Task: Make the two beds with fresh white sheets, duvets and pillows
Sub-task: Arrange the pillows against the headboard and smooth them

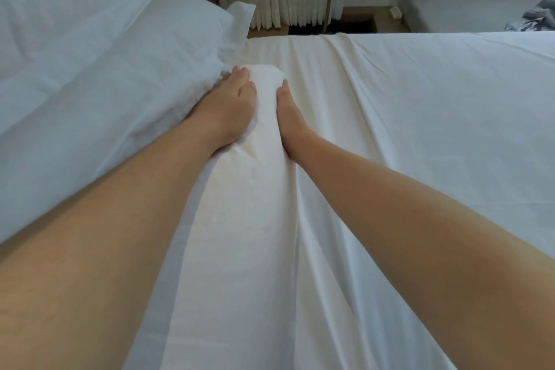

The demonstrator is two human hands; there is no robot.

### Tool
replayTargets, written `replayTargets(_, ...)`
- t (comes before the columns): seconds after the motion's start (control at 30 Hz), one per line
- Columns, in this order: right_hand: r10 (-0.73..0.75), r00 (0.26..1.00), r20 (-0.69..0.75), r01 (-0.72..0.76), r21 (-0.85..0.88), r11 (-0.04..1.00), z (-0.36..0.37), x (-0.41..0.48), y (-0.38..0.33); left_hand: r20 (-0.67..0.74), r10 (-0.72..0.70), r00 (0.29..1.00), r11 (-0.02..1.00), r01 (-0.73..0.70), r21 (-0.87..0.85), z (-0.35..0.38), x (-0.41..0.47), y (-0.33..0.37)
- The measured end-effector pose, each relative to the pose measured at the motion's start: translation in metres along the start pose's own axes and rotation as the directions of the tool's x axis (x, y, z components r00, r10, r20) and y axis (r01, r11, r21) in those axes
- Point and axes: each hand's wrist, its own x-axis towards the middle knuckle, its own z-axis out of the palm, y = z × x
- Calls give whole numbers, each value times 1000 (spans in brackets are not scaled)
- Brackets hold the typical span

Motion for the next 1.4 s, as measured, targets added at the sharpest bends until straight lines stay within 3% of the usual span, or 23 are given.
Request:
replayTargets(0.1, -8, 1000, -3, 8, 0, 1000, -9, 17, 25, -30, 14, 999, 1000, -15, -20, 6, 3, -4)
replayTargets(0.2, 1, 1000, -26, -2, -9, 1000, -3, -19, 23, 29, -9, 1000, 997, 11, -71, 5, 4, -6)
replayTargets(0.43, -128, 992, -9, 129, 45, 991, 0, -71, 10, 104, -55, 993, 987, 69, -145, 0, 1, -12)
replayTargets(0.67, -74, 996, -44, 79, 111, 991, 7, -161, 42, 128, 65, 990, 997, -71, 43, -1, -58, -15)
replayTargets(1.1, -18, 999, -45, 20, 51, 999, 38, -316, 64, 147, -31, 989, 908, -34, 419, -29, -252, -14)
replayTargets(1.3, -115, 987, 116, 124, -71, 990, 40, -382, 77, 107, 1, 994, 869, -54, 492, -31, -329, -14)
replayTargets(1.4, -89, 994, -62, 93, 69, 993, 25, -382, 75, 47, 32, 998, 860, -52, 508, -29, -361, -12)
